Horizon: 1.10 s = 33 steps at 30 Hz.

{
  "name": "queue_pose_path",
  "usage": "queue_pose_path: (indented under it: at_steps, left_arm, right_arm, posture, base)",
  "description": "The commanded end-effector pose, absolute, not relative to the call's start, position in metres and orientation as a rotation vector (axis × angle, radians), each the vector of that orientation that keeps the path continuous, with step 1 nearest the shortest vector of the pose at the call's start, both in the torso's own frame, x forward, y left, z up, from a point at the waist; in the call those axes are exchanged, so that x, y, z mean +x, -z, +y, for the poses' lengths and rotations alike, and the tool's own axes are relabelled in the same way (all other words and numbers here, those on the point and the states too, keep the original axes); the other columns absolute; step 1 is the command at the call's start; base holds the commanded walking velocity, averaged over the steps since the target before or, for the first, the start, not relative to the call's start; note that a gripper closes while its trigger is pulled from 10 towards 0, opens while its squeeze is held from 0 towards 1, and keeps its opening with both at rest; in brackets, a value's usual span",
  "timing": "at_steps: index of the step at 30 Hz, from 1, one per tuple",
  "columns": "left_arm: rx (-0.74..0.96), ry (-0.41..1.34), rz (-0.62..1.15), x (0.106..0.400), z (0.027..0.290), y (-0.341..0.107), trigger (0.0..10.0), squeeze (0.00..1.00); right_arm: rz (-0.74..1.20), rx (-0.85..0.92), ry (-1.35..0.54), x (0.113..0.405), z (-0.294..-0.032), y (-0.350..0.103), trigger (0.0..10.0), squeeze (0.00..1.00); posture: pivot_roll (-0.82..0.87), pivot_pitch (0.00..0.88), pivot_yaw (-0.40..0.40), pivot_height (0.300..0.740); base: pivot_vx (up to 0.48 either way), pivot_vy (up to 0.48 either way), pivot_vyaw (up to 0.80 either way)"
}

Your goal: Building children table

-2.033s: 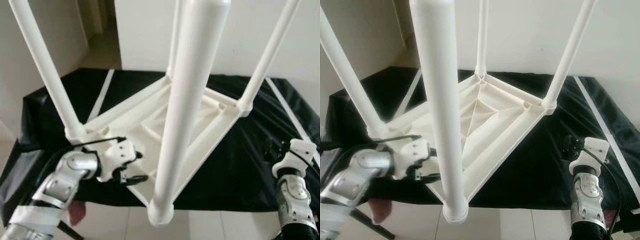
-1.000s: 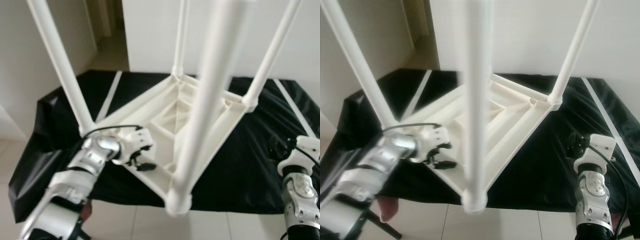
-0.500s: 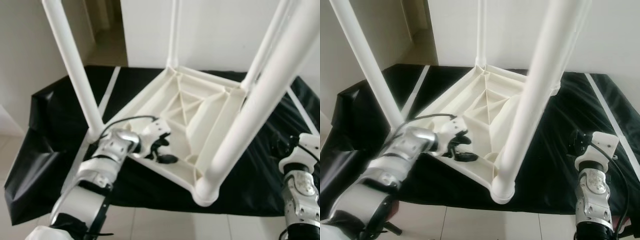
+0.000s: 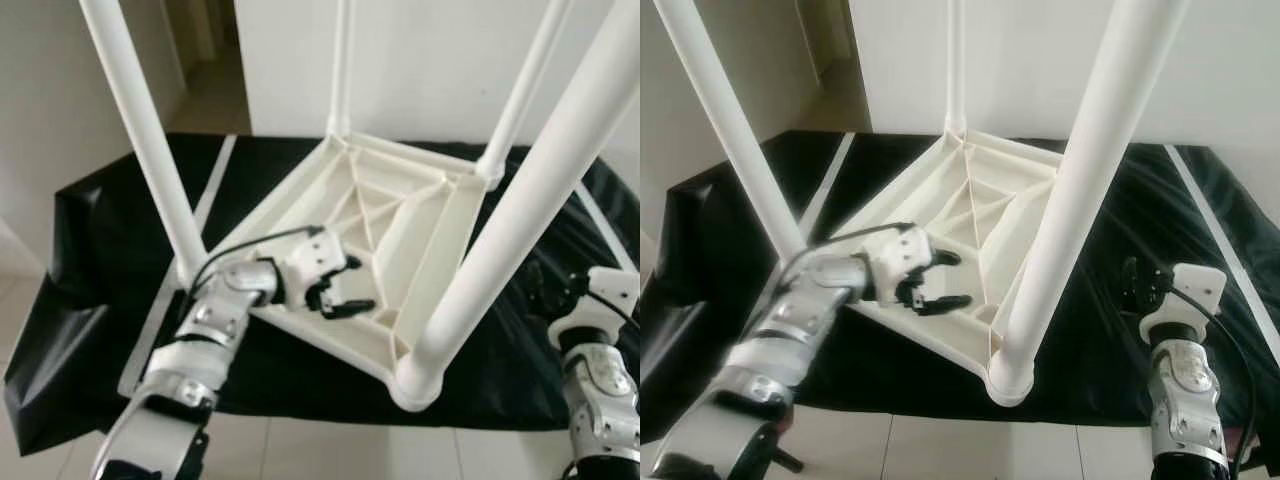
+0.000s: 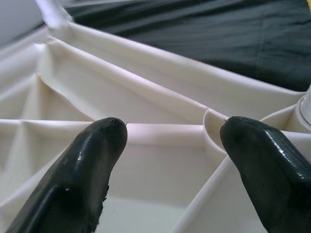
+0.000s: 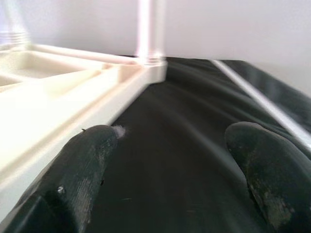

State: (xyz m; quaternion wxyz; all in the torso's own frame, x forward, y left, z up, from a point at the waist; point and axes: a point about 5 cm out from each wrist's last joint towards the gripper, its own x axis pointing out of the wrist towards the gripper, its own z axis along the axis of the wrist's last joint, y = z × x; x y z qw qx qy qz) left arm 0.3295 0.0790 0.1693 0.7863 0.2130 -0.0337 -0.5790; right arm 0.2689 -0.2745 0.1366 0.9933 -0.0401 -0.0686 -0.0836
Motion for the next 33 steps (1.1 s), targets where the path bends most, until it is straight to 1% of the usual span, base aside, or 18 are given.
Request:
queue_pose_path:
  at_steps: [1,3,5,7,14,16,17,18,20,21,22,23,25,29,30,31,32,33]
  left_arm:
    - [0.457,1.252,-0.073,0.324,0.092,-0.171,10.0,0.00]
    - [0.478,1.263,-0.053,0.321,0.102,-0.170,10.0,0.00]
    - [0.487,1.252,-0.039,0.322,0.106,-0.169,10.0,0.00]
    - [0.515,1.187,-0.012,0.329,0.116,-0.168,10.0,0.00]
    - [0.559,1.072,-0.013,0.339,0.129,-0.170,10.0,0.00]
    - [0.612,0.980,0.015,0.348,0.139,-0.169,10.0,0.00]
    - [0.643,0.941,0.027,0.351,0.143,-0.168,10.0,0.00]
    - [0.643,0.941,0.027,0.351,0.143,-0.168,10.0,0.00]
    - [0.708,0.878,0.057,0.357,0.145,-0.164,10.0,0.00]
    - [0.708,0.878,0.057,0.357,0.145,-0.164,10.0,0.00]
    - [0.759,0.839,0.052,0.361,0.144,-0.163,10.0,0.00]
    - [0.759,0.839,0.052,0.361,0.144,-0.163,10.0,0.00]
    - [0.795,0.759,0.053,0.368,0.144,-0.163,10.0,0.00]
    - [0.844,0.738,0.036,0.371,0.144,-0.164,10.0,0.00]
    - [0.854,0.759,0.051,0.370,0.142,-0.160,10.0,0.00]
    - [0.854,0.759,0.051,0.370,0.142,-0.160,10.0,0.00]
    - [0.869,0.778,0.064,0.370,0.140,-0.157,10.0,0.00]
    - [0.869,0.778,0.064,0.370,0.140,-0.157,10.0,0.00]
  right_arm:
    - [-0.112,-0.101,0.069,0.265,-0.270,-0.136,10.0,0.00]
    - [-0.089,-0.124,-0.013,0.261,-0.267,-0.135,10.0,0.00]
    - [-0.077,-0.130,-0.040,0.259,-0.268,-0.135,10.0,0.00]
    - [-0.047,-0.145,-0.109,0.251,-0.269,-0.135,10.0,0.00]
    - [0.006,-0.175,-0.219,0.238,-0.268,-0.134,10.0,0.00]
    - [0.038,-0.202,-0.303,0.227,-0.267,-0.136,10.0,0.00]
    - [0.049,-0.211,-0.312,0.224,-0.268,-0.137,10.0,0.00]
    - [0.049,-0.211,-0.312,0.224,-0.268,-0.137,10.0,0.00]
    - [0.039,-0.186,-0.244,0.227,-0.273,-0.138,10.0,0.00]
    - [0.039,-0.186,-0.244,0.227,-0.273,-0.138,10.0,0.00]
    - [0.018,-0.134,-0.168,0.232,-0.276,-0.137,10.0,0.00]
    - [0.018,-0.134,-0.168,0.232,-0.276,-0.137,10.0,0.00]
    - [0.002,-0.082,-0.029,0.240,-0.277,-0.132,10.0,0.00]
    - [0.007,-0.079,0.049,0.244,-0.278,-0.129,10.0,0.00]
    - [0.014,-0.050,0.136,0.250,-0.279,-0.124,10.0,0.00]
    - [0.014,-0.050,0.136,0.250,-0.279,-0.124,10.0,0.00]
    - [0.021,0.013,0.171,0.257,-0.274,-0.119,10.0,0.00]
    - [0.021,0.013,0.171,0.257,-0.274,-0.119,10.0,0.00]
  posture:
    - [0.00,0.000,-0.009,0.740]
    - [0.00,0.000,-0.014,0.740]
    - [0.01,0.000,-0.017,0.740]
    - [0.01,0.000,-0.024,0.740]
    - [0.00,0.000,-0.024,0.740]
    - [-0.01,0.000,-0.015,0.740]
    - [-0.02,0.000,-0.014,0.740]
    - [-0.02,0.000,-0.014,0.740]
    - [-0.02,0.000,-0.012,0.740]
    - [-0.02,0.000,-0.012,0.740]
    - [-0.02,0.000,-0.011,0.740]
    - [-0.02,0.000,-0.011,0.740]
    - [-0.03,0.000,-0.003,0.740]
    - [-0.03,0.000,-0.001,0.740]
    - [-0.04,0.000,0.008,0.740]
    - [-0.04,0.000,0.008,0.740]
    - [-0.04,0.000,0.012,0.740]
    - [-0.04,0.000,0.012,0.740]
  base:
    - [0.000,0.000,0.00]
    - [0.000,0.000,0.00]
    - [0.000,0.000,0.00]
    - [0.000,0.000,0.00]
    - [0.000,0.000,0.00]
    - [0.000,0.000,0.00]
    - [0.000,0.000,0.00]
    - [0.000,0.000,0.00]
    - [0.000,0.000,0.00]
    - [0.000,0.000,0.00]
    - [0.000,0.000,0.00]
    - [0.000,0.000,0.00]
    - [0.000,0.000,0.00]
    - [0.000,0.000,0.00]
    - [0.000,0.000,0.00]
    - [0.000,0.000,0.00]
    - [0.000,0.000,0.00]
    - [0.000,0.000,0.00]
